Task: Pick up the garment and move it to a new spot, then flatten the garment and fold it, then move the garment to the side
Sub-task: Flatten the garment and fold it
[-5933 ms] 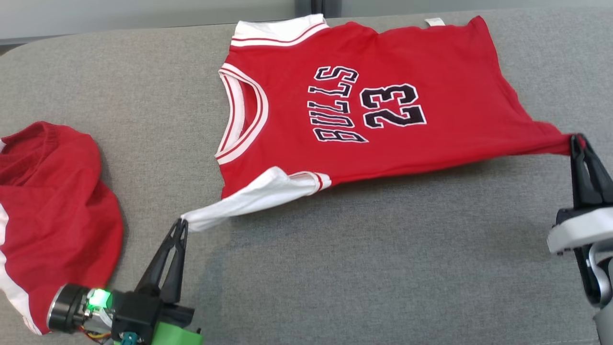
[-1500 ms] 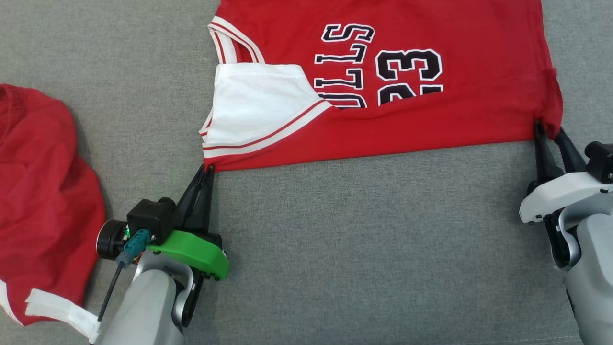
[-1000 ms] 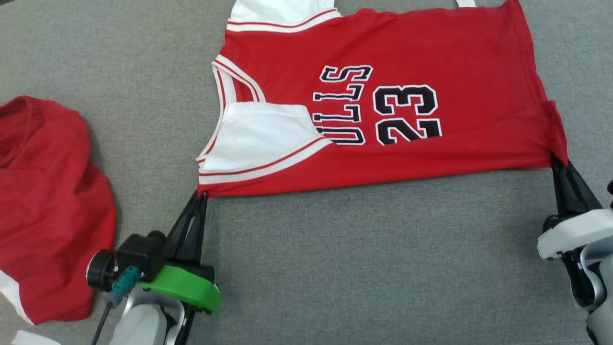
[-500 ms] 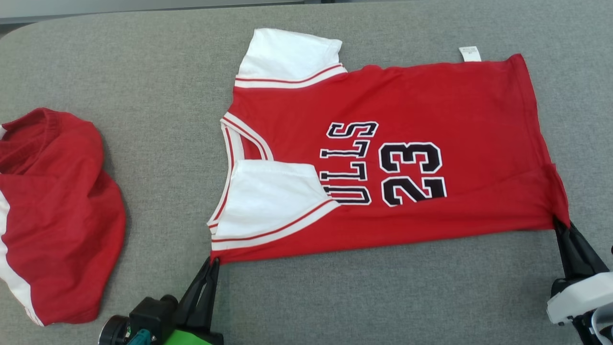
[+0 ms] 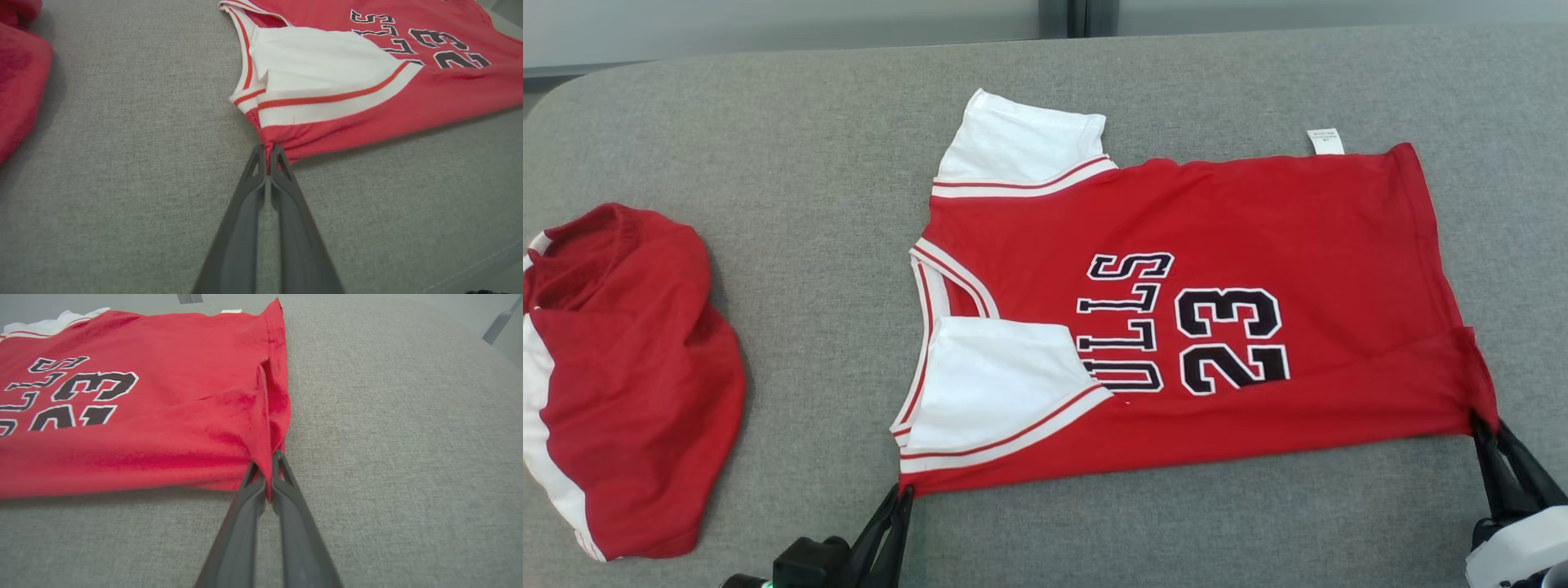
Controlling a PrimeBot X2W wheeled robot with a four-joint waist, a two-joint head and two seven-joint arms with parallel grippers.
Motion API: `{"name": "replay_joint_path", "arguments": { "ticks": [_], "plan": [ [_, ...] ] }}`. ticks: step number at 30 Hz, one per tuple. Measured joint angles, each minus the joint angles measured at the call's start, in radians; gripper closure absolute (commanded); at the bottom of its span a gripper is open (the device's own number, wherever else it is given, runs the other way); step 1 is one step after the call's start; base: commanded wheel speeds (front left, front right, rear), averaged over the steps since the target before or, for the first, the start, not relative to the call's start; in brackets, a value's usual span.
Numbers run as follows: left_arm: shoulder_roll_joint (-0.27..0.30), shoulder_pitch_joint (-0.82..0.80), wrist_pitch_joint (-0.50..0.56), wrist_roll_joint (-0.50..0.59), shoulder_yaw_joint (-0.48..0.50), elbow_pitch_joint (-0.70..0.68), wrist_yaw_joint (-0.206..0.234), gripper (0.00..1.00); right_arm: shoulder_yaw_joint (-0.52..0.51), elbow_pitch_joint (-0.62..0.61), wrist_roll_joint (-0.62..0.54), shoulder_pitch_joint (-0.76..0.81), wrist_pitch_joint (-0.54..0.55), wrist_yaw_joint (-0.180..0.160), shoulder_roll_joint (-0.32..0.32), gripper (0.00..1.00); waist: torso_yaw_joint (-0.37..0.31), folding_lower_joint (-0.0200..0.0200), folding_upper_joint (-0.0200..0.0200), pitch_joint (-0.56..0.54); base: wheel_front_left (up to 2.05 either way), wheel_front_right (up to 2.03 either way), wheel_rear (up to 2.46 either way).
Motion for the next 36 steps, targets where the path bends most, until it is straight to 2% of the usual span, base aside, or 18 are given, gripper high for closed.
{"name": "replay_joint_path", "arguments": {
  "ticks": [2, 3, 4, 5, 10, 15, 18, 22, 24, 28, 31, 33, 36],
  "plan": [
    [-0.001, -0.001, -0.002, 0.000, -0.003, 0.016, 0.000, 1.00, -0.007, 0.001, 0.004, 0.010, 0.000, 0.000, -0.004, 0.00, 0.000, 0.0000, 0.0000, -0.006, 0.00, 0.00, 0.00],
    [-0.002, -0.002, -0.001, -0.001, -0.004, 0.023, 0.000, 0.88, -0.013, 0.000, 0.006, 0.013, 0.000, 0.000, -0.005, 0.00, -0.001, 0.0000, 0.0000, -0.008, 0.00, 0.00, 0.00],
    [-0.007, -0.002, 0.005, -0.007, -0.005, 0.033, 0.000, 0.34, -0.017, -0.003, 0.007, 0.019, 0.000, 0.000, -0.005, 0.00, -0.002, 0.0000, 0.0000, -0.011, 0.00, 0.00, 0.00],
    [-0.010, -0.002, 0.013, -0.011, -0.005, 0.040, 0.000, 0.00, -0.022, -0.007, 0.007, 0.027, 0.000, 0.000, -0.006, 0.00, -0.002, 0.0000, 0.0000, -0.014, 0.00, 0.00, 0.00],
    [-0.009, 0.003, 0.033, -0.031, 0.006, 0.013, 0.007, 0.00, -0.058, -0.038, -0.010, 0.049, 0.000, 0.000, -0.009, 0.00, -0.011, 0.0000, 0.0000, -0.022, 0.00, 0.00, 0.00],
    [0.011, -0.044, 0.054, -0.036, 0.048, -0.130, 0.031, 0.00, -0.069, -0.076, -0.035, 0.038, 0.000, 0.000, 0.007, 0.00, -0.015, 0.0000, 0.0000, -0.003, 0.00, 0.00, 0.00],
    [0.036, -0.160, 0.116, -0.041, 0.063, -0.207, 0.022, 0.00, -0.080, -0.098, -0.034, 0.007, 0.000, 0.000, 0.025, 0.00, -0.014, 0.0000, -0.0001, 0.020, 0.00, 0.00, 0.00],
    [0.118, -0.405, 0.229, 0.001, 0.067, -0.257, -0.021, 0.00, -0.076, -0.121, -0.036, -0.042, 0.000, 0.000, 0.030, 0.00, -0.013, 0.0000, 0.0000, 0.066, 0.00, 0.00, 0.00],
    [0.124, -0.532, 0.287, -0.014, 0.063, -0.262, -0.044, 0.00, -0.075, -0.133, -0.037, -0.072, 0.000, 0.000, 0.030, 0.00, -0.015, 0.0000, 0.0000, 0.092, 0.00, 0.00, 0.00],
    [0.163, -0.798, 0.435, -0.053, 0.025, -0.181, -0.073, 0.00, -0.066, -0.154, -0.041, -0.131, 0.000, 0.000, 0.030, 0.00, -0.025, 0.0000, 0.0000, 0.149, 0.00, 0.00, 0.00],
    [0.182, -0.946, 0.574, -0.165, -0.036, -0.059, -0.084, 0.00, -0.037, -0.164, -0.047, -0.181, 0.000, 0.000, 0.040, 0.00, -0.041, 0.0001, 0.0000, 0.190, 0.00, 0.00, 0.00],
    [0.218, -1.042, 0.649, -0.249, -0.080, 0.007, -0.084, 0.00, -0.001, -0.169, -0.047, -0.225, 0.000, 0.000, 0.051, 0.00, -0.061, 0.0001, -0.0001, 0.213, 0.00, 0.00, 0.00],
    [0.265, -1.144, 0.714, -0.340, -0.134, 0.084, -0.084, 0.00, 0.030, -0.185, -0.049, -0.281, 0.000, 0.000, 0.068, 0.00, -0.099, 0.0001, 0.0000, 0.242, 0.00, 0.00, 0.00]
  ]
}}
